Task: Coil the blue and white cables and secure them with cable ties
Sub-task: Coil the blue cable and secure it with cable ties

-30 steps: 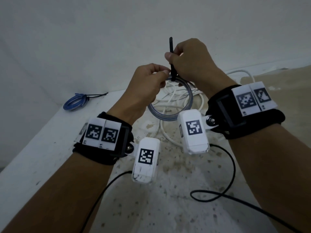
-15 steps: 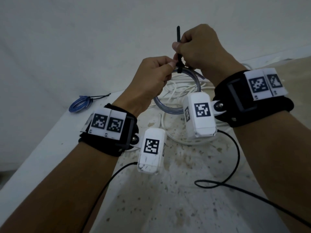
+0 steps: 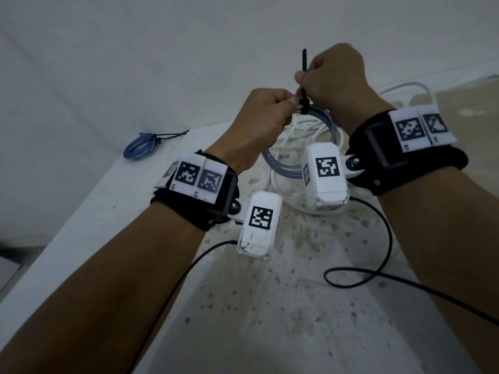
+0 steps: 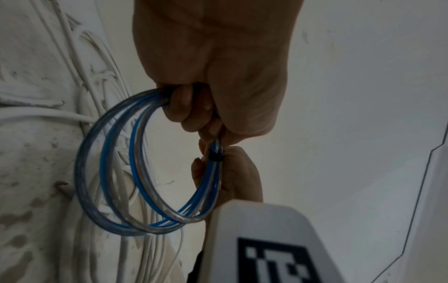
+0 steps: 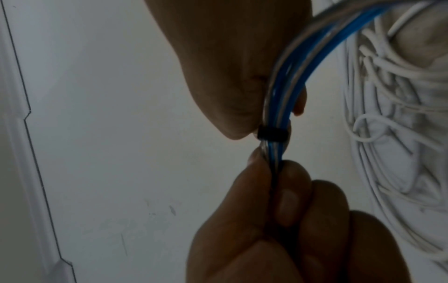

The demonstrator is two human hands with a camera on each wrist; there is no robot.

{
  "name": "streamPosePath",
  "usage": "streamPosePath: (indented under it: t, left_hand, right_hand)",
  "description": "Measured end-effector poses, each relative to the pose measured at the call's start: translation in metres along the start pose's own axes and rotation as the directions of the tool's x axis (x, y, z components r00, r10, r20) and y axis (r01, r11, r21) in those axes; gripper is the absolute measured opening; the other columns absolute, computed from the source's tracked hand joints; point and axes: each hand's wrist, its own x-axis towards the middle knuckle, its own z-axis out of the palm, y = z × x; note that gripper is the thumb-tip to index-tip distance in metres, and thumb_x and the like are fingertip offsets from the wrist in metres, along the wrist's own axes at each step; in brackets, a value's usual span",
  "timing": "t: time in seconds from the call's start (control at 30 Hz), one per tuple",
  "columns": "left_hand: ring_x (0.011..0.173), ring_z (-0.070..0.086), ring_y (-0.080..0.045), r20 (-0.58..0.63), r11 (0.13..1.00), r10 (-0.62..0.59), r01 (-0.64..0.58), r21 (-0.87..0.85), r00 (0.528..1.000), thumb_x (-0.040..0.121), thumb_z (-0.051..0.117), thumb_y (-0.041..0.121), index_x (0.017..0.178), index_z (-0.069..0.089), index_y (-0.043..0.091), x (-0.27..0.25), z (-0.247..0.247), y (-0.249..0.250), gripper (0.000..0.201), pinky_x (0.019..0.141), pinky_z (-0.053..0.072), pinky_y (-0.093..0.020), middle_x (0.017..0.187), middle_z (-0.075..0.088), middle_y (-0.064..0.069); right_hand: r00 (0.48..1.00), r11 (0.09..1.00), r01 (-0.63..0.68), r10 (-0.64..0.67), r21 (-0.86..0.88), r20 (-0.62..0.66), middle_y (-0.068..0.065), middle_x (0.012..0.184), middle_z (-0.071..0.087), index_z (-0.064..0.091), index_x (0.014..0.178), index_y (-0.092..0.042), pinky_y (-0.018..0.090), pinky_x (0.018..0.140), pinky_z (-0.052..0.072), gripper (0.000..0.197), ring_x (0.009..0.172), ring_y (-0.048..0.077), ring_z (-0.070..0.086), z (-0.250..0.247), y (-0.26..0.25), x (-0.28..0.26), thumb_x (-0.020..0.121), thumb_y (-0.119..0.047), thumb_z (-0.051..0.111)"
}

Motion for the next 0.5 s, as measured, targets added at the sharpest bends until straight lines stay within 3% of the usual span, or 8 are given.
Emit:
streamPosePath:
  t: [0.1, 0.23, 0.27, 0.33, 0.4, 0.43, 0.5]
  left_hand:
    - [0.039, 0.024, -0.005, 0.003, 0.999, 0.011, -0.011, 0.045, 1.000, 0.100, 0.048, 0.010, 0.073, 0.058, 0.007, 0.005, 0.004, -0.004, 0.029, 0.042, 0.020, -0.018, 0.042, 0.035, 0.014]
    - [0.039, 0.028, -0.004, -0.012, 0.996, 0.018, -0.017, 0.087, 1.000, 0.099, 0.049, 0.012, 0.083, 0.063, -0.003, 0.007, 0.005, -0.014, 0.025, 0.043, 0.022, -0.020, 0.047, 0.038, 0.009]
    - [0.039, 0.028, -0.005, -0.026, 0.996, 0.010, -0.007, 0.087, 1.000, 0.099, 0.050, 0.013, 0.084, 0.064, -0.005, 0.007, 0.002, -0.014, 0.027, 0.042, 0.023, -0.020, 0.047, 0.039, 0.008]
    - [0.038, 0.029, -0.004, -0.051, 0.998, -0.025, 0.028, 0.053, 0.998, 0.099, 0.051, 0.015, 0.084, 0.067, 0.001, 0.007, -0.008, -0.014, 0.026, 0.041, 0.023, -0.019, 0.045, 0.041, 0.011]
    - [0.036, 0.030, -0.002, -0.086, 0.999, -0.034, 0.035, 0.008, 0.996, 0.099, 0.050, 0.014, 0.085, 0.067, 0.007, 0.003, -0.022, -0.012, 0.023, 0.041, 0.024, -0.018, 0.043, 0.041, 0.015]
    - [0.035, 0.032, -0.001, -0.104, 0.999, -0.032, 0.031, -0.009, 0.994, 0.099, 0.050, 0.013, 0.086, 0.066, 0.007, 0.000, -0.028, -0.011, 0.022, 0.041, 0.025, -0.017, 0.042, 0.042, 0.015]
    - [0.035, 0.036, 0.000, -0.137, 0.998, -0.036, 0.030, -0.049, 0.990, 0.100, 0.049, 0.012, 0.085, 0.065, 0.009, -0.005, -0.040, -0.011, 0.022, 0.040, 0.027, -0.015, 0.042, 0.043, 0.016]
  right_hand:
    - [0.999, 0.998, -0.042, 0.042, -0.041, -0.007, 0.018, 0.103, 0.069, 0.071, 0.095, 0.005, 0.030, 0.083, 0.046, 0.040, 0.104, 0.031, 0.064, 0.004, 0.006, 0.002, 0.092, -0.032, 0.057]
    - [0.997, 0.995, -0.064, 0.067, -0.070, 0.035, 0.019, 0.100, 0.071, 0.073, 0.094, 0.004, 0.031, 0.084, 0.048, 0.039, 0.099, 0.031, 0.066, 0.012, 0.012, -0.001, 0.091, -0.032, 0.058]
    - [0.998, 0.998, -0.057, 0.058, -0.025, 0.037, 0.019, 0.094, 0.072, 0.073, 0.090, 0.004, 0.034, 0.083, 0.051, 0.038, 0.092, 0.029, 0.067, 0.014, 0.011, -0.003, 0.091, -0.031, 0.059]
    - [0.988, 0.949, -0.136, 0.107, 0.285, 0.115, 0.021, 0.084, 0.071, 0.070, 0.082, 0.006, 0.040, 0.072, 0.058, 0.036, 0.072, 0.027, 0.067, 0.015, 0.006, -0.008, 0.090, -0.028, 0.062]
    - [0.923, 0.734, -0.344, 0.151, 0.586, 0.353, 0.023, 0.085, 0.069, 0.066, 0.086, 0.002, 0.041, 0.062, 0.060, 0.036, 0.062, 0.029, 0.066, 0.009, -0.006, -0.015, 0.096, -0.031, 0.057]
    - [0.855, 0.640, -0.458, 0.126, 0.617, 0.503, 0.023, 0.085, 0.069, 0.064, 0.091, -0.001, 0.041, 0.062, 0.060, 0.041, 0.061, 0.029, 0.066, 0.005, -0.012, -0.019, 0.099, -0.040, 0.052]
    - [0.715, 0.624, -0.567, 0.048, 0.538, 0.697, 0.021, 0.077, 0.069, 0.061, 0.098, -0.005, 0.039, 0.063, 0.058, 0.051, 0.055, 0.027, 0.064, 0.000, -0.026, -0.027, 0.099, -0.053, 0.043]
